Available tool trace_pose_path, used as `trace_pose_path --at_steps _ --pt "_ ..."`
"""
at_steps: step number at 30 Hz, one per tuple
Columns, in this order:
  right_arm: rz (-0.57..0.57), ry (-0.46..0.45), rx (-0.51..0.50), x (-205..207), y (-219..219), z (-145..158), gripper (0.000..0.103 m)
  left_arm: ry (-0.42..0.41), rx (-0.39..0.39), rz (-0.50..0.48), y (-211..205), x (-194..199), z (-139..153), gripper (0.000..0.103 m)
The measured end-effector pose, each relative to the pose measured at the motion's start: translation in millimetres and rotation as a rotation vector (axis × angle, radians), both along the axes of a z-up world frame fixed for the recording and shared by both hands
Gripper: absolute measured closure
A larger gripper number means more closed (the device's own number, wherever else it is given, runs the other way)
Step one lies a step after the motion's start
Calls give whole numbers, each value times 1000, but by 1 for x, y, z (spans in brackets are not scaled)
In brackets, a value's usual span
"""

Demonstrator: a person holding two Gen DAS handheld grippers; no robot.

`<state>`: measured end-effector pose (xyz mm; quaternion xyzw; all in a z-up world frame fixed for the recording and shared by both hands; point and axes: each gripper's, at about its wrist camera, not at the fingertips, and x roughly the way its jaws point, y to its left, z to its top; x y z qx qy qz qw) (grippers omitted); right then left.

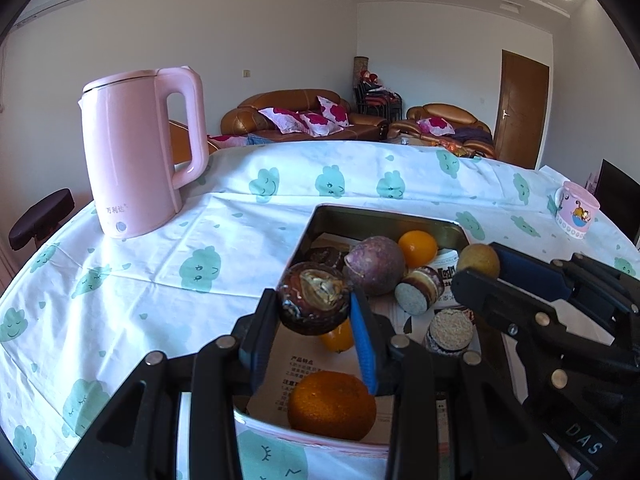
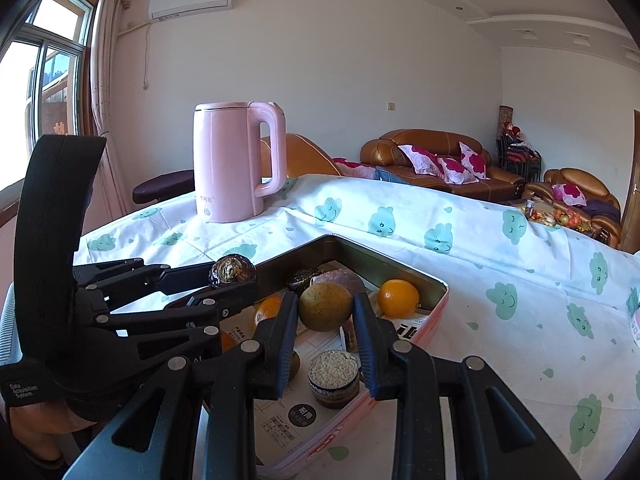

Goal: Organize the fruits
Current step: 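Lower both fruits into the tin box and open both tools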

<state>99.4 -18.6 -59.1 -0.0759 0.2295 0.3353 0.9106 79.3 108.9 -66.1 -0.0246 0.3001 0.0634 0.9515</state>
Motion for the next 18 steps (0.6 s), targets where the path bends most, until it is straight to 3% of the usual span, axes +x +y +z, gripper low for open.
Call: trace_pose_path --at_steps 14,18 --pt "10 69 -51 10 10 -8 72 49 -20 -10 1 8 -6 64" --pt "-6 70 -43 11 8 -8 60 38 -40 -12 4 7 -6 61"
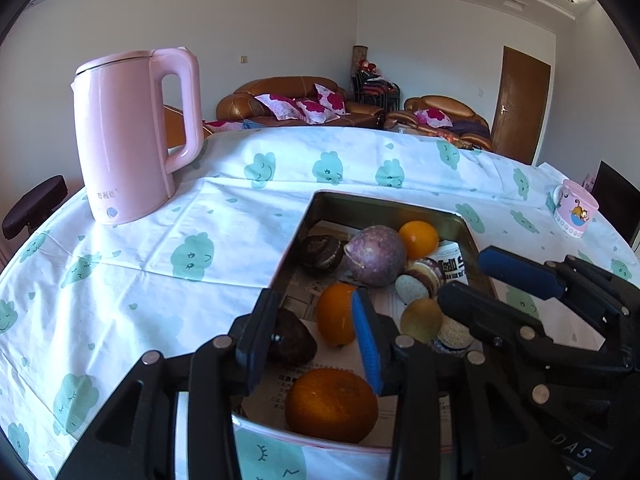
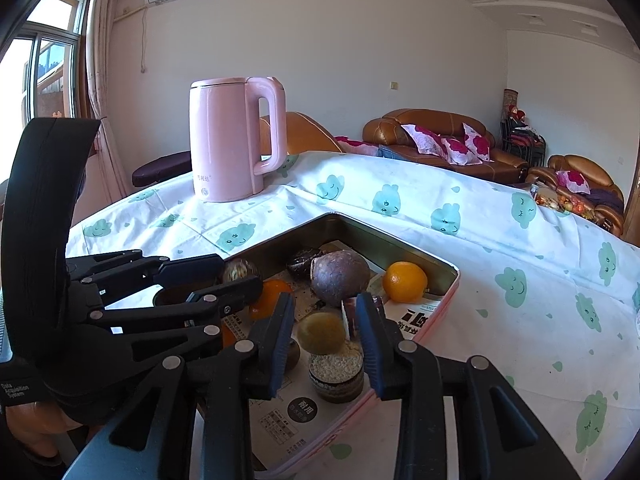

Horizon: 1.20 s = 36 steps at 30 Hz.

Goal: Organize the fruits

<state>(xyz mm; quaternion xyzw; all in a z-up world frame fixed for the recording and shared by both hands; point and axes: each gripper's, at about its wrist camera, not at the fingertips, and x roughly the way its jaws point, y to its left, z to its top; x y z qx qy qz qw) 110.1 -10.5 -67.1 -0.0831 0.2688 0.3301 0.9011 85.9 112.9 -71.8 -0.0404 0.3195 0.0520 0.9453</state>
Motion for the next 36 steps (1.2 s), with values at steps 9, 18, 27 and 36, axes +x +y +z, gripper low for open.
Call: trace_pose_path --at_steps 9,18,27,36 --pt "-64 -31 75 -2 -17 7 34 -59 10 38 4 -11 7 38" --pt "-89 -90 85 -10 -20 11 26 -111 28 56 3 -20 11 33" --pt "-111 -111 101 -13 -25 12 21 -141 38 69 3 -25 14 27" --pt "-120 -119 110 -13 -27 13 19 -150 37 70 4 -27 15 27"
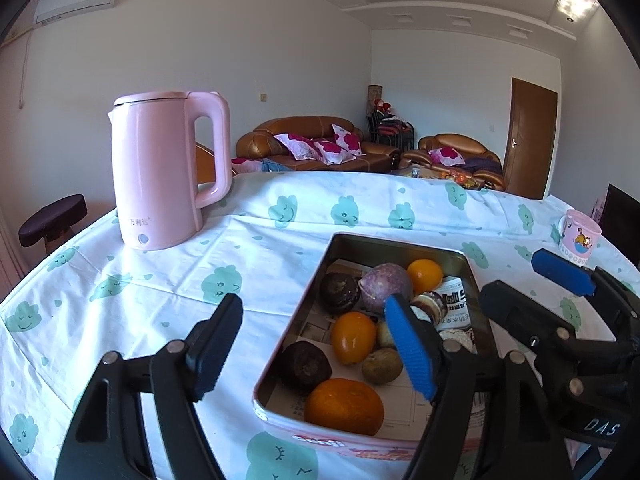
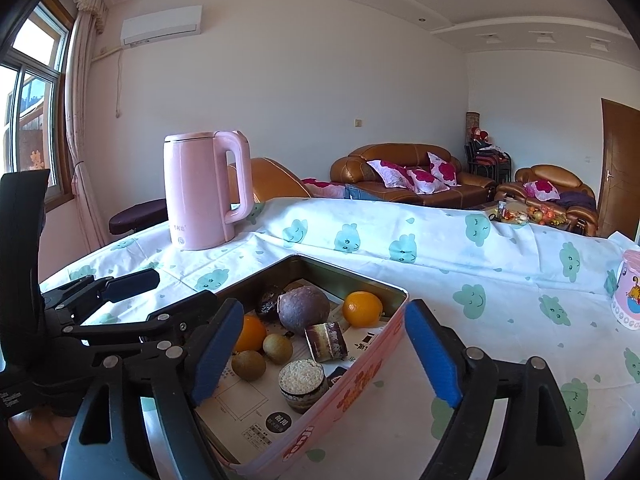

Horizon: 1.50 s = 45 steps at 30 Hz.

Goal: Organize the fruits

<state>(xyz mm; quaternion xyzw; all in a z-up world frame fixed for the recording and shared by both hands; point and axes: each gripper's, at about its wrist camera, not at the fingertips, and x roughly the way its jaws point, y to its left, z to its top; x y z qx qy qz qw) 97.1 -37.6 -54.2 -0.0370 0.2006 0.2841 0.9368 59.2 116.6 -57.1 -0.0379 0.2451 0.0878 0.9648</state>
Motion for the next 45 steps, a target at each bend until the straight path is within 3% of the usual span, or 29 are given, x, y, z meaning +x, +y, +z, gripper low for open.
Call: trace_pose_path --at_steps 5,19,32,45 --pt "-5 -6 13 -1 -3 1 17 -11 4 2 -1 -1 2 21" --pt "-11 -22 19 -4 -5 1 16 -15 7 2 -1 -1 2 21" --pt "-19 -32 26 -5 -7 4 15 -28 0 36 5 -4 2 3" --pt "-28 -41 29 -7 -8 5 15 -46 12 50 2 -8 4 0"
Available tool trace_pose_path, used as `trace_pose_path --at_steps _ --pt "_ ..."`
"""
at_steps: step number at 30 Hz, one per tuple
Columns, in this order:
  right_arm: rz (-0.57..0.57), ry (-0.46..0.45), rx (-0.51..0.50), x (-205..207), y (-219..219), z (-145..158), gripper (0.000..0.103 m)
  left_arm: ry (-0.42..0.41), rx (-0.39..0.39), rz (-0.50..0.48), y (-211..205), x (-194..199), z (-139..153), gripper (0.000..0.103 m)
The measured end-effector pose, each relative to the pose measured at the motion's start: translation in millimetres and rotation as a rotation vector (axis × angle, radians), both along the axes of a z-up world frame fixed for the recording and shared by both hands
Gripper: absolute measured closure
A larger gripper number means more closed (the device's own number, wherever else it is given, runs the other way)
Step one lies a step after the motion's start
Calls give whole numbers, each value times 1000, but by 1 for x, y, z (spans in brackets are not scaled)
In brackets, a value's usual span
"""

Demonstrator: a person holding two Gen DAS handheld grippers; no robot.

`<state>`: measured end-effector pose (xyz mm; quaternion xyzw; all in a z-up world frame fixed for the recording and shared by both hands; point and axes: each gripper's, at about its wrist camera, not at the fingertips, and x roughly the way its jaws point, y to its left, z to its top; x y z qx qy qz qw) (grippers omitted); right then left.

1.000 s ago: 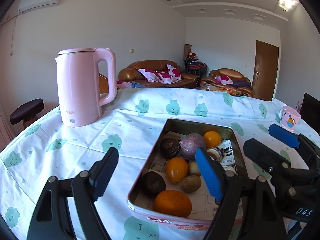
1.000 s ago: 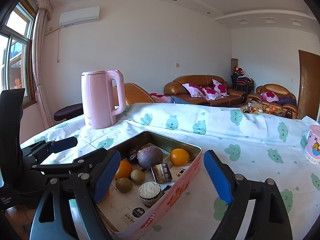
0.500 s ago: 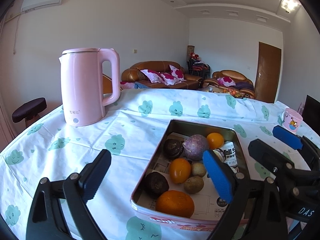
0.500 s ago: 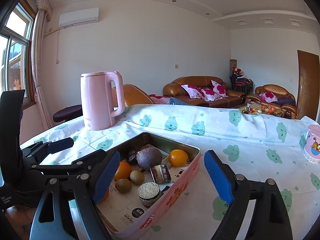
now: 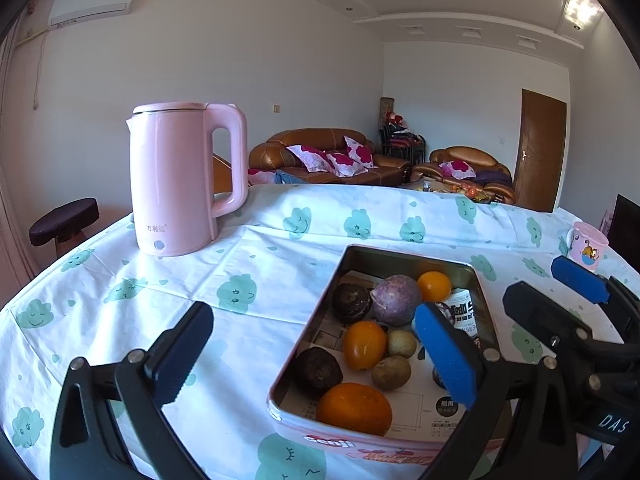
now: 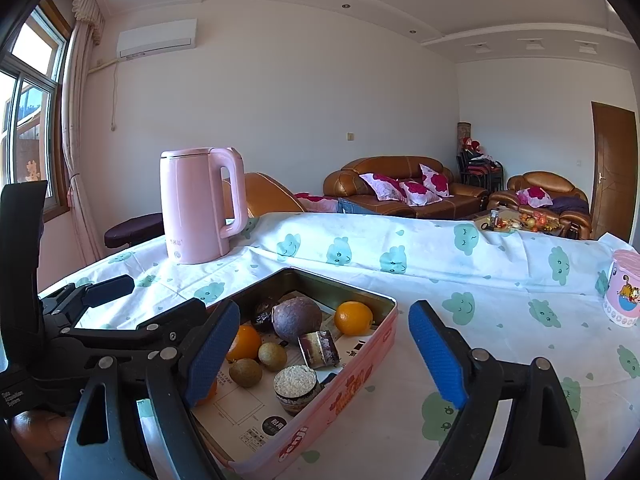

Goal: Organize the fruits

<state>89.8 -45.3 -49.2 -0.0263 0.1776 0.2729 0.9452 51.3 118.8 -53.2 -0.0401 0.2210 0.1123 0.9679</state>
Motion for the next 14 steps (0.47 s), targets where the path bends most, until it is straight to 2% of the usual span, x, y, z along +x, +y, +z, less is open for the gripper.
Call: trace_pose_path --at_steps 7,14 --pt "0 -1 -2 0 0 0 15 -2 -5 -1 1 -1 0 0" --pt "-3 -8 5 -2 -5 0 15 -7 -52 5 10 0 0 0"
